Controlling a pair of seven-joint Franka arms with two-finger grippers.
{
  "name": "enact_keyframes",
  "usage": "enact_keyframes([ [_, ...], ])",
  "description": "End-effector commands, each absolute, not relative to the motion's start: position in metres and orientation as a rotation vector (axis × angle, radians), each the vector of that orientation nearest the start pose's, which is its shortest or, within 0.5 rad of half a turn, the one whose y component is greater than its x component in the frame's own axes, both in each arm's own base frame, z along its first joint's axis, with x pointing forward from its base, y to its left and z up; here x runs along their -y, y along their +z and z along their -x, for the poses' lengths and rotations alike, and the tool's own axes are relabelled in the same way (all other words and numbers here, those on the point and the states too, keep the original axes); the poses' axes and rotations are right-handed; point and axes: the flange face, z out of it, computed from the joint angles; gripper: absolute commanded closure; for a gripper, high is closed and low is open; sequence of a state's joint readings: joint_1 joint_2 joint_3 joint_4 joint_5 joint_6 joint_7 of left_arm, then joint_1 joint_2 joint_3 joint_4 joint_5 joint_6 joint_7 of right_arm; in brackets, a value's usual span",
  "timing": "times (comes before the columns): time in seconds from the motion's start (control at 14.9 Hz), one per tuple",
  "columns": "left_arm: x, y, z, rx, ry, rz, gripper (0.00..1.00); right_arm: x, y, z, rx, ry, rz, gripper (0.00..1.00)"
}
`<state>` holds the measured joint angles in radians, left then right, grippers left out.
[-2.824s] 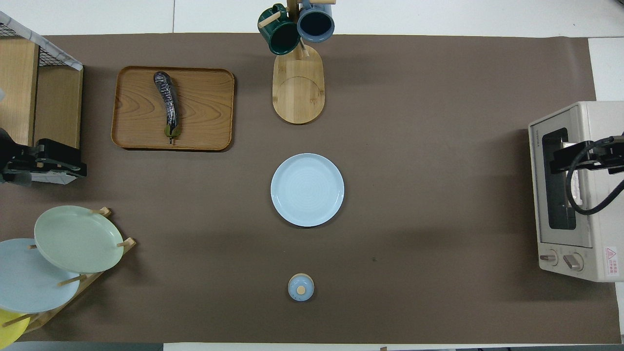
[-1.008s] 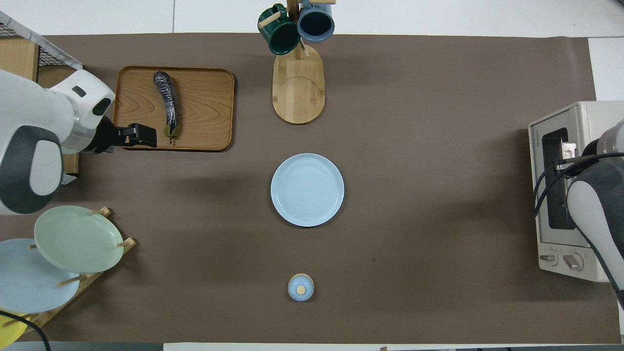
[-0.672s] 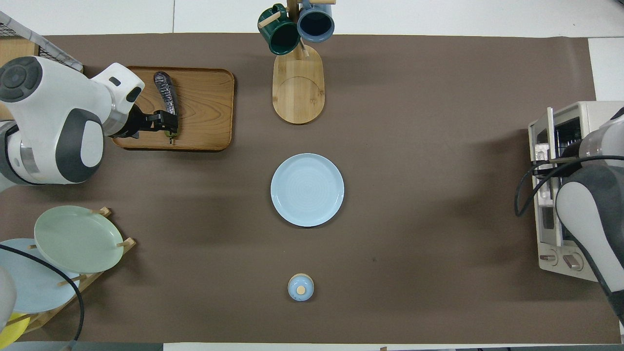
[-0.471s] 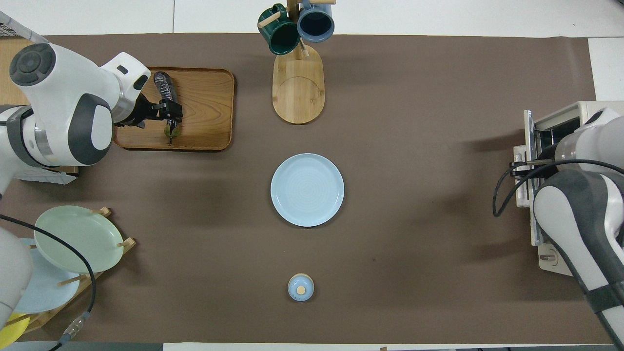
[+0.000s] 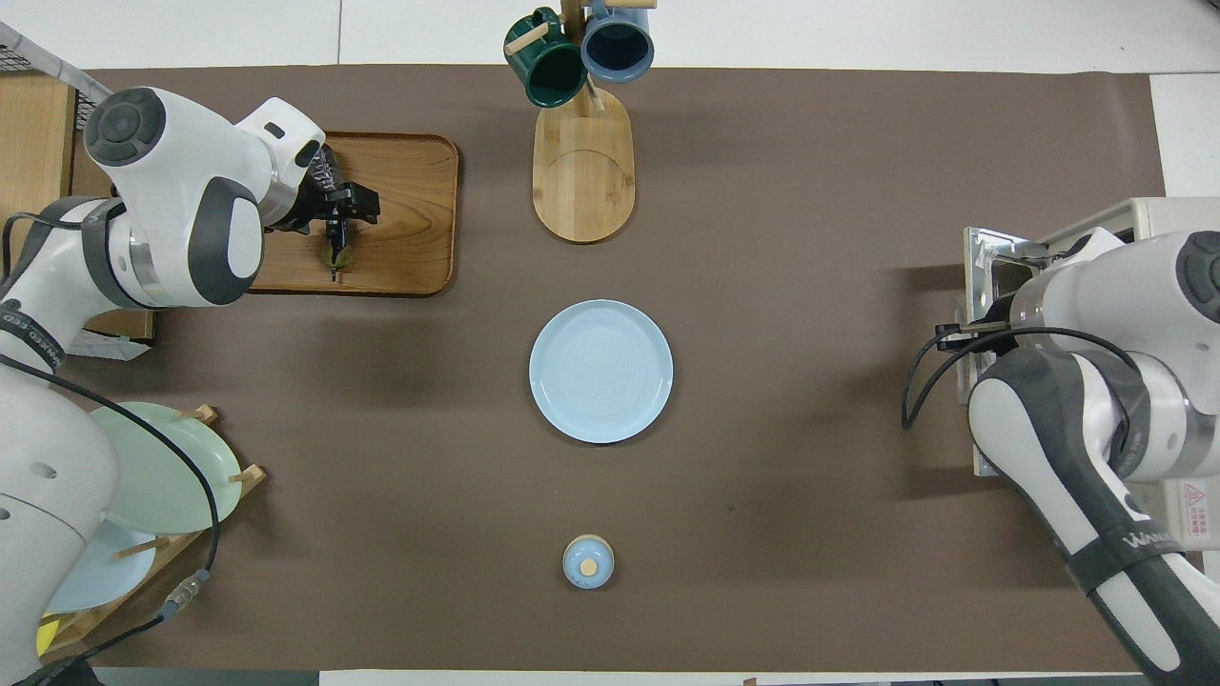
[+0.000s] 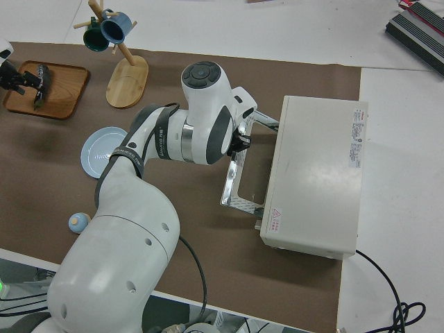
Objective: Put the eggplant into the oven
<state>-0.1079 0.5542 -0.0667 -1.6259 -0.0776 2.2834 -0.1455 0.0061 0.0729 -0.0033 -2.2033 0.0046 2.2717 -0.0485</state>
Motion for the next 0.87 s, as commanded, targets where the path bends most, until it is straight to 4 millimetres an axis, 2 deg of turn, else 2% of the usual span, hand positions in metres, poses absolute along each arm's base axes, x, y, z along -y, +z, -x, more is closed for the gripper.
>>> enact_keyframes([
  [0.0,0.115,0.306,-0.687,0.004,-0.16,3.221,0.17,0.03,0.308,-0.556,0.061,-0.027,3.166,1.0],
  [0.13,0.112,0.301,-0.684,-0.047,-0.154,3.183,0.22,0.012,0.306,-0.559,0.046,-0.036,3.136,1.0],
  [0.2,0.113,0.3,-0.683,-0.061,-0.151,3.182,0.3,-0.002,0.31,-0.561,0.03,-0.027,3.121,1.0],
  [0.27,0.112,0.301,-0.683,-0.068,-0.149,3.181,0.43,-0.018,0.318,-0.567,0.018,-0.005,3.114,1.0],
  [0.34,0.111,0.301,-0.684,-0.066,-0.142,3.18,0.66,-0.041,0.334,-0.575,-0.004,0.017,3.112,1.0],
  [0.4,0.11,0.302,-0.683,-0.064,-0.13,3.181,0.97,-0.07,0.351,-0.581,-0.034,0.027,3.113,1.0],
  [0.47,0.11,0.303,-0.683,-0.064,-0.118,3.18,1.0,-0.089,0.363,-0.584,-0.07,0.028,3.114,1.0],
  [0.61,0.11,0.307,-0.683,-0.057,-0.1,3.183,1.0,-0.111,0.379,-0.583,-0.111,0.037,3.115,1.0],
  [0.67,0.111,0.309,-0.682,-0.056,-0.07,3.185,1.0,-0.113,0.385,-0.581,-0.121,0.038,3.115,0.89],
  [0.74,0.112,0.321,-0.681,-0.042,-0.042,3.189,1.0,-0.116,0.393,-0.577,-0.113,0.047,3.117,0.66],
  [0.81,0.117,0.336,-0.674,-0.033,-0.019,3.2,1.0,-0.124,0.4,-0.574,-0.097,0.06,3.122,0.59],
])
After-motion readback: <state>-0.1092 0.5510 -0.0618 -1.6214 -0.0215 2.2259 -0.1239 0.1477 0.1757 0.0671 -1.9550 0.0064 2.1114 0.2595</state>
